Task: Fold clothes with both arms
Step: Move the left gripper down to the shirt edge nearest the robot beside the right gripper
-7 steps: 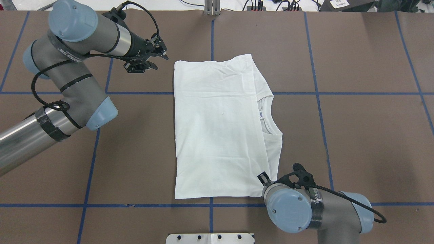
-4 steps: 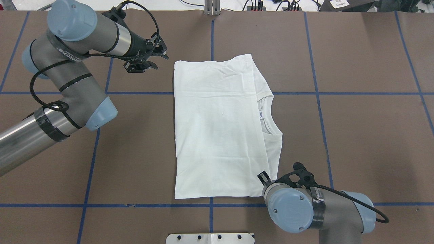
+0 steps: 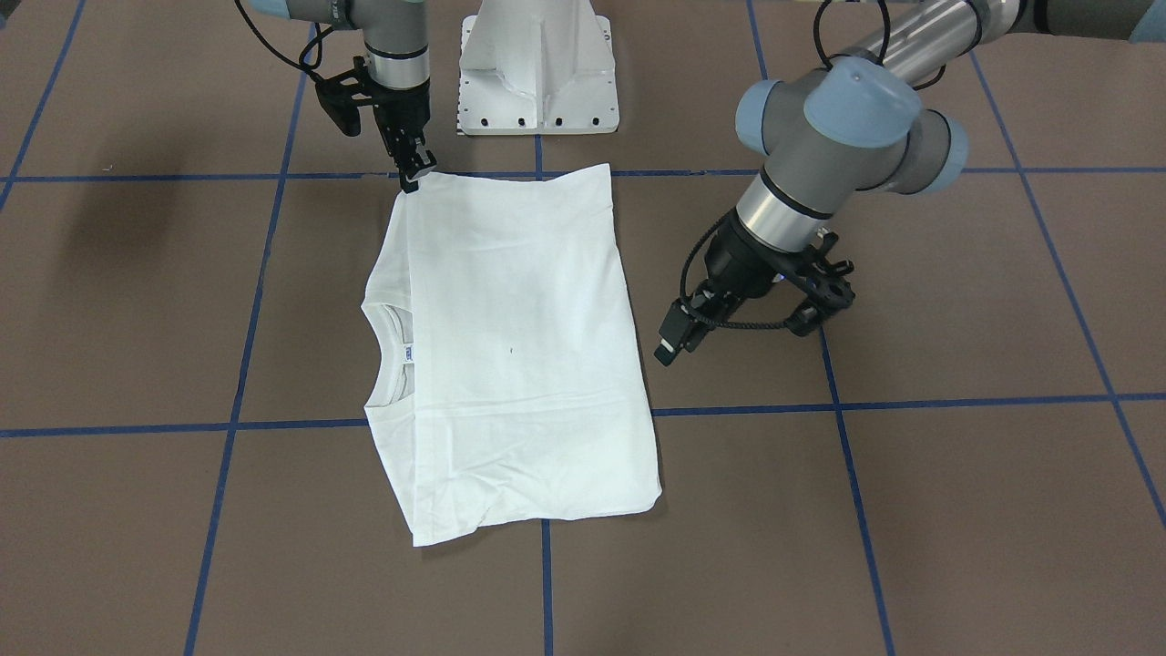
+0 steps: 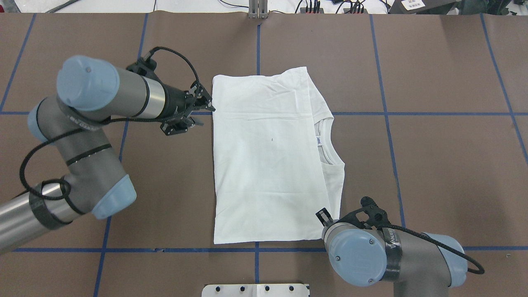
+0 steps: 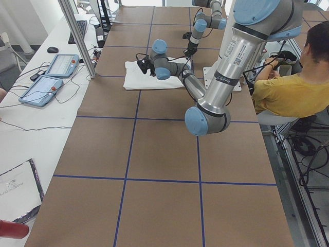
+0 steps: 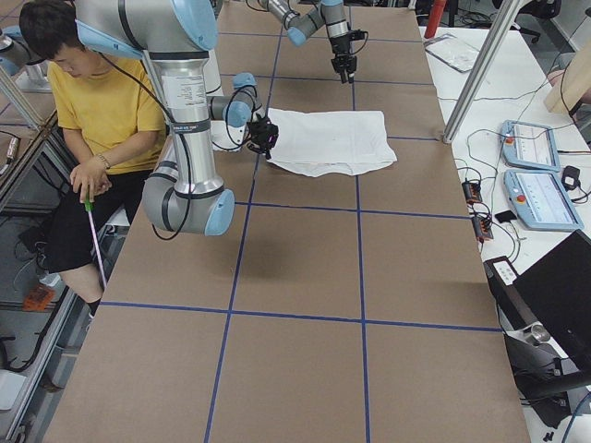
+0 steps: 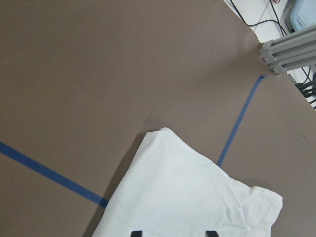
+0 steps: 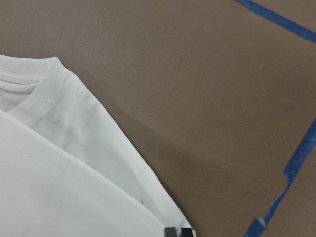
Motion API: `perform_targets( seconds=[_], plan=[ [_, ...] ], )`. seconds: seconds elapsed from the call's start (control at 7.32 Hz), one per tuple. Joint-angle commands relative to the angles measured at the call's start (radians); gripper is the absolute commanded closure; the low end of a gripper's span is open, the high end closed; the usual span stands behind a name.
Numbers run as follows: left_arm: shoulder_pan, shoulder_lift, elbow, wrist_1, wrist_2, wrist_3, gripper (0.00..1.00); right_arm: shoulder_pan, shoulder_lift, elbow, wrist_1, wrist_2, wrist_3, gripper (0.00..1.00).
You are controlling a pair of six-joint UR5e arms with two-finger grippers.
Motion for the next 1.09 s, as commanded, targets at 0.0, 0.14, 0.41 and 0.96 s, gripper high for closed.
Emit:
perform_targets(
  seconds=[0.0, 0.14, 0.41, 0.96],
  plan=[
    [0.249, 0.095, -0.133, 0.097, 0.246, -0.132, 0.47, -0.001, 0.0, 0.001, -0.001, 0.0, 0.0, 1.0],
    [0.308, 0.096, -0.135, 0.14, 0.283, -0.173, 0.46, -0.001, 0.0, 0.001, -0.001, 0.0, 0.0, 1.0],
    [0.441, 0.114, -0.124, 0.181, 0.358, -0.236, 0.45, -0.001, 0.0, 0.001, -0.003, 0.0, 0.0, 1.0],
    [0.482, 0.117, -0.125, 0.194, 0.362, -0.267, 0.44, -0.001, 0.002, 0.001, -0.003, 0.0, 0.0, 1.0]
  ],
)
